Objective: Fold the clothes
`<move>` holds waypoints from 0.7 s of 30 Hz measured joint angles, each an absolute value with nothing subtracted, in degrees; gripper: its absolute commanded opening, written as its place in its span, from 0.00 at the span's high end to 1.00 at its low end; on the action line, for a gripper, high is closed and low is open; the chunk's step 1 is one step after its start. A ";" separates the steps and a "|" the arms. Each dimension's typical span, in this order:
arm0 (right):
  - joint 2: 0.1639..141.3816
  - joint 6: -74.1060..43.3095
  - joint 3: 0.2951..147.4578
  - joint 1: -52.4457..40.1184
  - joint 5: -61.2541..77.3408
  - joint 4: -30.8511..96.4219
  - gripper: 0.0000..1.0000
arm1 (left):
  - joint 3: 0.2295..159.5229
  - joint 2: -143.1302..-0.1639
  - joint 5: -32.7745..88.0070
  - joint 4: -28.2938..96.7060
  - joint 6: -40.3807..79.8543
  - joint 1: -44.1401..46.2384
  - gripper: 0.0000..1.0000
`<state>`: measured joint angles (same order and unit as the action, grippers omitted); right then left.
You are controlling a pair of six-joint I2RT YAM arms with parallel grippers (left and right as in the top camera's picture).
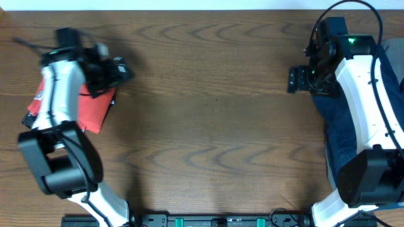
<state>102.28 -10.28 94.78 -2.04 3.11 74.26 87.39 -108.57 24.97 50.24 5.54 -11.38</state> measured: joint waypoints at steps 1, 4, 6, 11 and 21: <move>102.28 -10.41 94.78 -2.04 3.70 73.73 0.01 | 87.39 -108.57 25.08 51.81 5.26 -8.80 0.02; 102.28 -10.44 94.78 -1.93 6.26 73.03 0.01 | 87.39 -108.57 24.95 58.43 4.47 -2.48 0.02; 102.26 -10.24 94.78 -1.30 8.84 73.23 0.01 | 87.37 -108.57 24.12 63.33 4.29 1.17 0.02; 102.28 -8.12 94.78 2.52 15.94 77.34 0.01 | 87.35 -108.57 19.40 75.20 4.03 8.56 0.02; 101.80 -1.65 91.92 6.15 18.26 90.15 0.01 | 87.05 -106.87 14.22 84.97 4.03 12.49 0.02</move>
<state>101.80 -1.65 91.92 6.15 18.26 90.15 87.05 -106.87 14.22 84.97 4.03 12.49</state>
